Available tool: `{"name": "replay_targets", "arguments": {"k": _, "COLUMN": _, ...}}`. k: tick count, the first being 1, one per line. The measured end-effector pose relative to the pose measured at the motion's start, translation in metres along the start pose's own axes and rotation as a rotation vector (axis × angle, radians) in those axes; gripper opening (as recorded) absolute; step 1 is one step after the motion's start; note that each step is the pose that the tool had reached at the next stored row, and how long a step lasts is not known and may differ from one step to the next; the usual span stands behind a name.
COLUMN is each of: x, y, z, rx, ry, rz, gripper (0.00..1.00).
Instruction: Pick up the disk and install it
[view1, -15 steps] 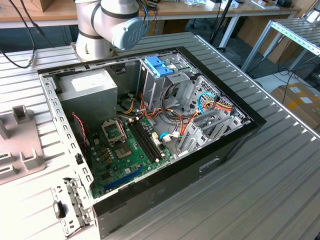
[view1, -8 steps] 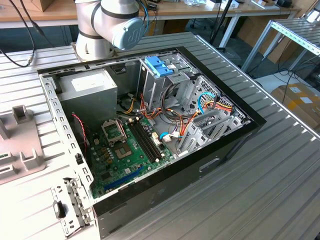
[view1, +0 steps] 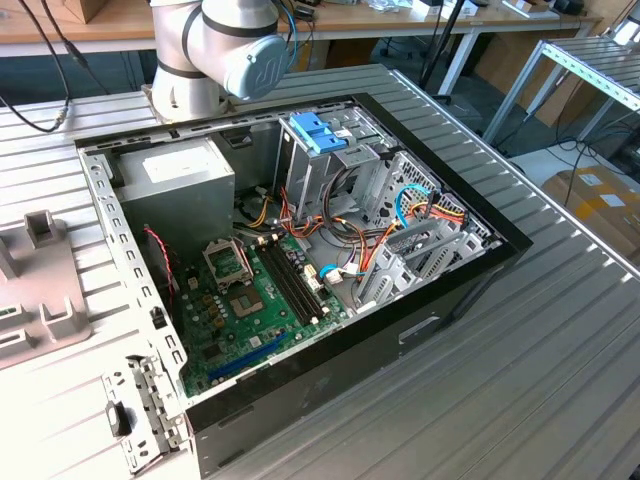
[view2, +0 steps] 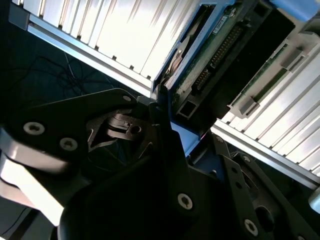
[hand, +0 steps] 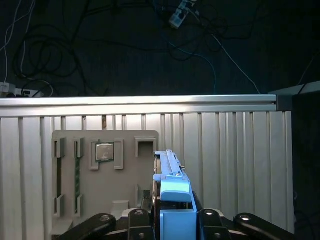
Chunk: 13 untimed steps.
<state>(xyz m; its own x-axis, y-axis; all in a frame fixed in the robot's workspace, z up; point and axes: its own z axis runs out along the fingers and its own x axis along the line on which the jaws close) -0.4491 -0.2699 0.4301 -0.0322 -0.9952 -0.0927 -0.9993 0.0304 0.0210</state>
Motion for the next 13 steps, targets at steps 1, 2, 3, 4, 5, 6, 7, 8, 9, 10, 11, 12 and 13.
{"name": "replay_targets", "arguments": {"k": 1, "x": 0.0000, "y": 0.0000, "z": -0.0001, "rx": 0.0004, "ry": 0.0104, "rz": 0.000, "gripper": 0.37}}
{"name": "replay_targets", "arguments": {"k": 2, "x": 0.0000, "y": 0.0000, "z": -0.0003, "rx": 0.0006, "ry": 0.0186, "rz": 0.000, "gripper": 0.37}}
{"name": "replay_targets", "arguments": {"k": 3, "x": 0.0000, "y": 0.0000, "z": -0.0006, "rx": 0.0014, "ry": 0.0420, "rz": 0.001, "gripper": 0.37}}
{"name": "replay_targets", "arguments": {"k": 4, "x": -0.0010, "y": 0.0003, "z": -0.0116, "rx": 0.0018, "ry": 0.0548, "rz": 0.001, "gripper": 0.37}}
{"name": "replay_targets", "arguments": {"k": 5, "x": -0.0015, "y": 0.0004, "z": -0.0166, "rx": 0.0018, "ry": 0.0546, "rz": 0.001, "gripper": 0.37}}
{"name": "replay_targets", "arguments": {"k": 6, "x": -0.0015, "y": 0.0004, "z": -0.0167, "rx": 0.0018, "ry": 0.0546, "rz": 0.001, "gripper": 0.37}}
{"name": "replay_targets", "arguments": {"k": 7, "x": -0.0015, "y": 0.0004, "z": -0.0169, "rx": 0.0017, "ry": 0.0547, "rz": 0.001, "gripper": 0.37}}
{"name": "replay_targets", "arguments": {"k": 8, "x": -0.0015, "y": 0.0004, "z": -0.0173, "rx": 0.0016, "ry": 0.0547, "rz": 0.001, "gripper": 0.37}}
{"name": "replay_targets", "arguments": {"k": 9, "x": -0.0016, "y": 0.0004, "z": -0.0179, "rx": 0.0018, "ry": 0.0546, "rz": 0.001, "gripper": 0.37}}
{"name": "replay_targets", "arguments": {"k": 10, "x": -0.0017, "y": 0.0004, "z": -0.0190, "rx": 0.0017, "ry": 0.0545, "rz": 0.001, "gripper": 0.37}}
{"name": "replay_targets", "arguments": {"k": 11, "x": -0.0018, "y": 0.0005, "z": -0.0200, "rx": 0.0017, "ry": 0.0544, "rz": 0.001, "gripper": 0.37}}
{"name": "replay_targets", "arguments": {"k": 12, "x": -0.0020, "y": 0.0005, "z": -0.0217, "rx": 0.0018, "ry": 0.0541, "rz": 0.001, "gripper": 0.37}}
{"name": "replay_targets", "arguments": {"k": 13, "x": -0.0022, "y": 0.0005, "z": -0.0239, "rx": 0.0017, "ry": 0.0537, "rz": 0.001, "gripper": 0.37}}
